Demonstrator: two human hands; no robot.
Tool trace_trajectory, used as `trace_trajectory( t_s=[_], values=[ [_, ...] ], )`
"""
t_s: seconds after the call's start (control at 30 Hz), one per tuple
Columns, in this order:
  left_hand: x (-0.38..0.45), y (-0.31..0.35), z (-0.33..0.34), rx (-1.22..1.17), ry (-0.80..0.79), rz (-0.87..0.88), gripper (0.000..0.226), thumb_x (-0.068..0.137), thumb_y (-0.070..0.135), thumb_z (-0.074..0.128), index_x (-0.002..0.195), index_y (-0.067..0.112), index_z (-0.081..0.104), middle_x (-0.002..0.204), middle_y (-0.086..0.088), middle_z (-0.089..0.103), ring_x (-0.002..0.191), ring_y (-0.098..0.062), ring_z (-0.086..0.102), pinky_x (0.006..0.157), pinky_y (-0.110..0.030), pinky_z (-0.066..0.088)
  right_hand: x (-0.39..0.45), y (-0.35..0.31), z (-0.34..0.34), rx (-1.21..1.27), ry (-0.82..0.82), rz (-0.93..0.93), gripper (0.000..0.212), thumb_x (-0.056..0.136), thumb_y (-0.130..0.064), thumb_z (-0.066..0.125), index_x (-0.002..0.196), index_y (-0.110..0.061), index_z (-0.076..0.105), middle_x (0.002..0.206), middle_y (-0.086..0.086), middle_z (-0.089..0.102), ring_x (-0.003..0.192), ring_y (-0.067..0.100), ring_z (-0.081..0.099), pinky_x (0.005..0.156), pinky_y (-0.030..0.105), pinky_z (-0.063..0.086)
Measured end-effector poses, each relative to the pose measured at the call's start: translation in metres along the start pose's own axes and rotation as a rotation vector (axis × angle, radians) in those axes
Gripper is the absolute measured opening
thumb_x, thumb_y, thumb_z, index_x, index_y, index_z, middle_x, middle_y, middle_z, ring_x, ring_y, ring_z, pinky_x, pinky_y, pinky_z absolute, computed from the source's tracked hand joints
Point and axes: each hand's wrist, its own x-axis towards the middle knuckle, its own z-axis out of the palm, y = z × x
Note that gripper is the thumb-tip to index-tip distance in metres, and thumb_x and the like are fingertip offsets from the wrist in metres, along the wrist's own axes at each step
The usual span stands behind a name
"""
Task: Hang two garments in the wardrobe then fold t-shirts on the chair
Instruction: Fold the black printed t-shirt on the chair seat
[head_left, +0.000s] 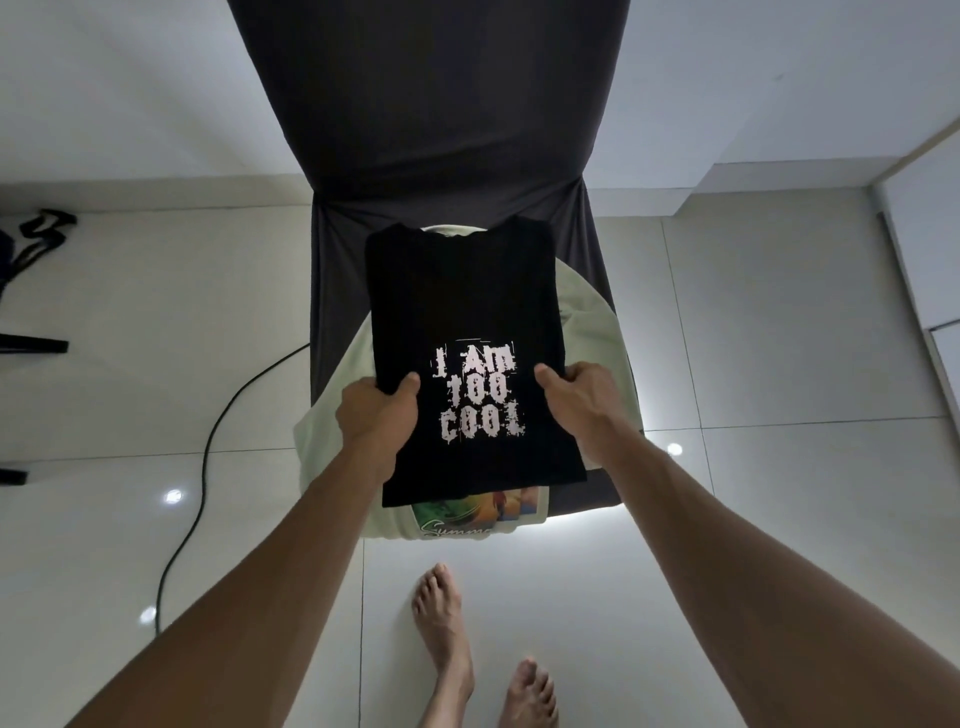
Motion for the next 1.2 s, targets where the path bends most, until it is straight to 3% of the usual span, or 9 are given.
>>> trace_trajectory(
  t_s=[0.13,0.27,0.57,0.73,0.8,0.87,0.93,1.1,1.2],
  values=[
    [0.018,0.011,0.005,-0.044,0.001,0.107,0.033,0.095,0.041,0.061,0.105,0.010,0.067,0.091,0.000,0.067,0.076,-0.012,0.061,0.061,-0.022,0.041,0.020,-0.013,0.007,0.002,0.050,-0.011,0.042,0.100,-0.049,0.051,0.095,-0.011,0.068,0.090,0.008,0.071,0.085,0.026,0.068,0.086,0.046,0.057],
    [0.031,0.014,0.007,-0.088,0.000,0.166,0.034,0.095,0.044,0.059,0.100,0.012,0.067,0.093,-0.001,0.069,0.086,-0.018,0.065,0.077,-0.033,0.050,0.033,-0.021,0.011,0.011,0.080,-0.030,0.041,0.100,-0.050,0.050,0.104,-0.012,0.068,0.092,0.005,0.071,0.088,0.025,0.067,0.088,0.047,0.056],
    [0.022,0.025,0.003,-0.192,-0.071,0.299,0.021,0.098,0.032,0.060,0.113,0.019,0.067,0.094,0.006,0.072,0.088,-0.007,0.069,0.081,-0.024,0.055,0.022,-0.036,0.017,0.120,0.179,-0.147,0.020,0.098,-0.040,0.060,0.096,-0.022,0.067,0.075,-0.002,0.063,0.073,0.021,0.064,0.076,0.049,0.057],
    [-0.001,0.059,-0.004,-0.191,-0.107,0.352,0.026,0.098,0.027,0.062,0.123,0.020,0.063,0.095,0.005,0.073,0.088,-0.007,0.071,0.080,-0.022,0.057,-0.001,-0.054,0.005,0.202,0.182,-0.228,0.011,0.095,-0.034,0.067,0.099,-0.024,0.072,0.069,-0.001,0.060,0.062,0.012,0.056,0.067,0.043,0.057],
    [-0.010,0.073,-0.005,-0.181,-0.100,0.372,0.028,0.098,0.028,0.062,0.124,0.020,0.063,0.093,0.008,0.072,0.088,-0.006,0.070,0.083,-0.024,0.057,-0.011,-0.061,-0.006,0.217,0.190,-0.251,0.008,0.095,-0.030,0.067,0.097,-0.024,0.071,0.065,-0.006,0.059,0.060,0.007,0.055,0.064,0.028,0.054],
    [-0.029,0.092,-0.005,-0.161,-0.104,0.392,0.030,0.097,0.029,0.062,0.126,0.020,0.063,0.093,0.013,0.069,0.090,-0.004,0.068,0.085,-0.025,0.055,-0.023,-0.066,-0.030,0.233,0.209,-0.262,0.003,0.096,-0.030,0.066,0.095,-0.029,0.069,0.064,-0.003,0.060,0.058,0.005,0.056,0.057,0.017,0.048],
    [-0.051,0.114,0.001,-0.156,-0.133,0.413,0.031,0.098,0.028,0.062,0.128,0.019,0.062,0.093,0.018,0.065,0.090,0.001,0.065,0.082,-0.014,0.051,-0.036,-0.066,-0.060,0.273,0.219,-0.251,0.008,0.097,-0.031,0.064,0.103,-0.028,0.069,0.069,0.004,0.065,0.059,0.006,0.059,0.053,0.012,0.047],
    [-0.142,0.174,0.043,-0.142,-0.238,0.522,0.032,0.098,0.029,0.061,0.127,0.016,0.062,0.102,0.007,0.068,0.091,0.000,0.063,0.080,-0.009,0.047,-0.074,-0.042,-0.170,0.349,0.341,-0.230,0.025,0.098,-0.035,0.062,0.120,-0.025,0.069,0.075,0.010,0.067,0.062,0.013,0.062,0.057,0.013,0.048],
    [-0.212,0.209,0.075,-0.137,-0.338,0.563,0.026,0.100,0.027,0.059,0.124,0.020,0.063,0.093,0.012,0.068,0.086,0.003,0.063,0.073,-0.009,0.046,-0.101,-0.015,-0.246,0.404,0.443,-0.199,0.025,0.099,-0.036,0.061,0.120,-0.025,0.068,0.071,0.005,0.063,0.057,0.004,0.056,0.055,0.009,0.041]
  ],
)
